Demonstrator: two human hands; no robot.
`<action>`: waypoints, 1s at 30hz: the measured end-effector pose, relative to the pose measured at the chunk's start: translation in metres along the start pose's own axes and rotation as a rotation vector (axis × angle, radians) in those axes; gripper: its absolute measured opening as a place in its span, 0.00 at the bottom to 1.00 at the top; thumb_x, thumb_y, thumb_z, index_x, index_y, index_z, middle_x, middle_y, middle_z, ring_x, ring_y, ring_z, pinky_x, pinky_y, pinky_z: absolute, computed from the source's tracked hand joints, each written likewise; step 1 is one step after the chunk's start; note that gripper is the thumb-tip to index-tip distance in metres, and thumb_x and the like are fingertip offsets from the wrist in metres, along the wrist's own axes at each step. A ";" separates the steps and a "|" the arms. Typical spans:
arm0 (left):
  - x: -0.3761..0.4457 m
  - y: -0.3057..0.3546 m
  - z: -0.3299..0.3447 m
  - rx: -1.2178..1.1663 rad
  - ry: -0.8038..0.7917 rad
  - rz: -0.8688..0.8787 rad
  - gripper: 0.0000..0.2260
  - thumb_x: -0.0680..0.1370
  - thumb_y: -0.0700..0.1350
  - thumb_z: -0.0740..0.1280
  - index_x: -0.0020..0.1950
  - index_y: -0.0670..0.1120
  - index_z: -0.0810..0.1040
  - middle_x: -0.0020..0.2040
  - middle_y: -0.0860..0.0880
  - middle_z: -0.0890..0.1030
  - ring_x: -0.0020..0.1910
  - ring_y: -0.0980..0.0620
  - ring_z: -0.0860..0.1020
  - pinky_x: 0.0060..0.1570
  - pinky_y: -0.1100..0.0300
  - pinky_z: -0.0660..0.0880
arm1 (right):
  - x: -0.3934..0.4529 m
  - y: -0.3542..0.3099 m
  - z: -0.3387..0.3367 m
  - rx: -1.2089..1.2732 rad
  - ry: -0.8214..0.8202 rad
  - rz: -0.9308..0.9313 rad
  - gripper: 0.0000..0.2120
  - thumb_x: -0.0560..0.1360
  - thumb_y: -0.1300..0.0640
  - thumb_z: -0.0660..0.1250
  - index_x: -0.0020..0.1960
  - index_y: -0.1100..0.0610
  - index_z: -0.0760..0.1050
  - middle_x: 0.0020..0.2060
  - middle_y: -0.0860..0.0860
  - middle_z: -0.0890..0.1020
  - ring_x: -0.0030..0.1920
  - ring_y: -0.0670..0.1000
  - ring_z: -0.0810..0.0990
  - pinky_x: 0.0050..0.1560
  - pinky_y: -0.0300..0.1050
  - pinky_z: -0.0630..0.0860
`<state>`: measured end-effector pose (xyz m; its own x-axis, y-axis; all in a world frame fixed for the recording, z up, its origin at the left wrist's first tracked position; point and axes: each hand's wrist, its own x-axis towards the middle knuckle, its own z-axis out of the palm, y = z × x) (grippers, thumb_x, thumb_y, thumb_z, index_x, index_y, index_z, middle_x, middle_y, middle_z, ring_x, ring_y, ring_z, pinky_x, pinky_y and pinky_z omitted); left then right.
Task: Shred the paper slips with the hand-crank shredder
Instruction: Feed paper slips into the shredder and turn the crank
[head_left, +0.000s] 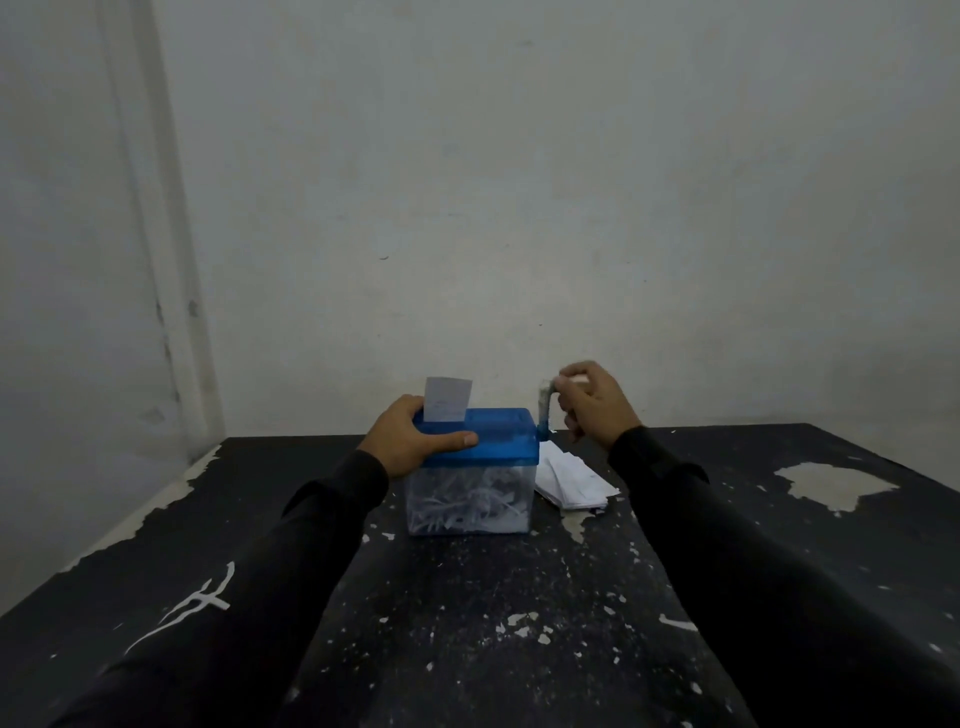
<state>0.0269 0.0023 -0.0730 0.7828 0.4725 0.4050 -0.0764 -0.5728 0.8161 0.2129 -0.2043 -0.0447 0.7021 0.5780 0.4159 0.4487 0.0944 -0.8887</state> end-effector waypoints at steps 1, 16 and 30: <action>0.001 -0.002 0.000 0.004 0.004 0.004 0.26 0.64 0.58 0.83 0.55 0.50 0.80 0.54 0.49 0.83 0.49 0.56 0.83 0.40 0.69 0.77 | 0.007 0.002 0.002 -0.022 0.018 -0.003 0.05 0.82 0.55 0.64 0.55 0.57 0.74 0.38 0.55 0.78 0.30 0.51 0.73 0.25 0.42 0.70; 0.005 -0.011 -0.004 0.017 -0.009 -0.016 0.36 0.59 0.67 0.83 0.58 0.48 0.83 0.55 0.48 0.85 0.51 0.50 0.84 0.51 0.51 0.83 | -0.056 0.085 0.017 -0.415 -0.035 -0.075 0.22 0.79 0.44 0.53 0.35 0.55 0.76 0.31 0.51 0.78 0.33 0.47 0.75 0.41 0.51 0.77; 0.000 -0.002 -0.002 0.052 0.026 -0.007 0.38 0.55 0.68 0.80 0.58 0.48 0.80 0.53 0.49 0.82 0.49 0.53 0.82 0.42 0.66 0.78 | 0.014 0.021 0.015 -0.159 0.171 -0.198 0.15 0.80 0.45 0.65 0.51 0.58 0.73 0.42 0.55 0.81 0.41 0.52 0.79 0.44 0.47 0.78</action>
<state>0.0254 0.0050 -0.0736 0.7666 0.4940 0.4102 -0.0379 -0.6029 0.7969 0.2240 -0.1817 -0.0601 0.6690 0.4152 0.6165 0.6576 0.0558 -0.7513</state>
